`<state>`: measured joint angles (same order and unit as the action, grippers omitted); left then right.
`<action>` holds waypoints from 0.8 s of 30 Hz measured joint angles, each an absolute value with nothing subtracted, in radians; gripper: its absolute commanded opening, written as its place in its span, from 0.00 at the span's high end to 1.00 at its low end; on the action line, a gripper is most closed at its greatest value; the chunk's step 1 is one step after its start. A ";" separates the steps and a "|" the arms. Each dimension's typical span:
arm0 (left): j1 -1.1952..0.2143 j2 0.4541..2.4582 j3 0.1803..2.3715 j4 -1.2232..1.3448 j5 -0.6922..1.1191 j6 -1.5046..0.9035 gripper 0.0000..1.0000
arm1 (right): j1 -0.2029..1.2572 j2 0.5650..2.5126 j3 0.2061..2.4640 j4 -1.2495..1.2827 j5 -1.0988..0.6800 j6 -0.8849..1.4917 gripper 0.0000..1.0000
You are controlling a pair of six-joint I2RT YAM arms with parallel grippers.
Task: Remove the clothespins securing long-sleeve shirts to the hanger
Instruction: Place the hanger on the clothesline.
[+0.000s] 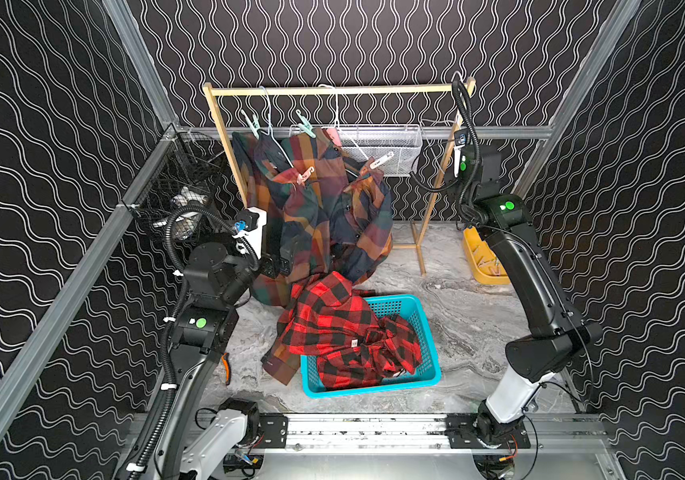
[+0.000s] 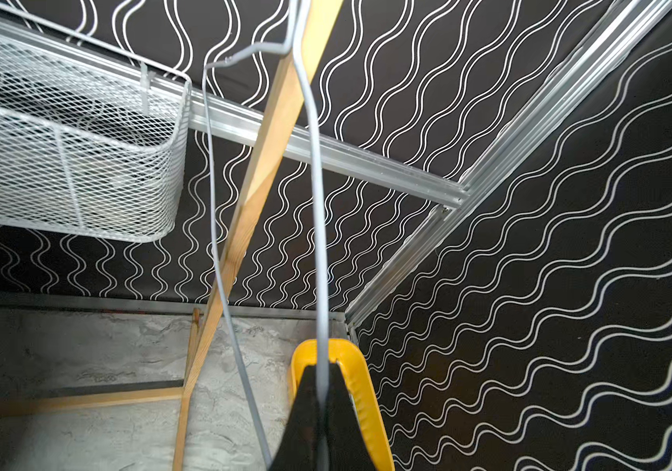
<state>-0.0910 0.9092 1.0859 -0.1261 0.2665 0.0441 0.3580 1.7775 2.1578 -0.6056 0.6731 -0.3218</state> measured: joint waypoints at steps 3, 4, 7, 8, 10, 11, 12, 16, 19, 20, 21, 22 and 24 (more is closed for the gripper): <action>-0.091 0.908 1.085 -0.126 0.266 0.044 0.03 | 0.358 1.793 2.169 -0.625 0.671 -0.301 0.93; -0.092 0.907 1.085 -0.126 0.266 0.044 0.03 | 0.358 1.796 2.170 -0.631 0.672 -0.298 0.85; -0.092 0.905 1.085 -0.126 0.266 0.044 0.03 | 0.358 1.797 2.164 -0.646 0.668 -0.295 0.77; -0.092 0.904 1.085 -0.126 0.266 0.044 0.03 | 0.358 1.797 2.159 -0.650 0.667 -0.289 0.76; -0.092 0.904 1.085 -0.126 0.266 0.044 0.03 | 0.358 1.793 2.143 -0.655 0.661 -0.275 0.70; -0.092 0.904 1.085 -0.127 0.266 0.044 0.03 | 0.358 1.790 2.135 -0.657 0.656 -0.271 0.67; -0.092 0.904 1.085 -0.127 0.266 0.044 0.03 | 0.357 1.784 2.125 -0.660 0.649 -0.267 0.64; -0.092 0.904 1.085 -0.127 0.265 0.044 0.03 | 0.357 1.743 2.077 -0.659 0.619 -0.241 0.54; -0.092 0.904 1.085 -0.127 0.258 0.044 0.03 | 0.357 1.700 2.041 -0.655 0.588 -0.215 0.49; -0.092 0.904 1.085 -0.128 0.255 0.044 0.03 | 0.357 1.682 2.028 -0.653 0.577 -0.200 0.47; -0.092 0.903 1.085 -0.130 0.251 0.044 0.03 | 0.357 1.665 2.017 -0.649 0.565 -0.193 0.46; -0.092 0.902 1.087 -0.133 0.244 0.044 0.04 | 0.357 1.646 2.003 -0.646 0.553 -0.184 0.44; -0.092 0.897 1.097 -0.155 0.231 0.034 0.05 | 0.357 1.600 1.971 -0.643 0.521 -0.157 0.40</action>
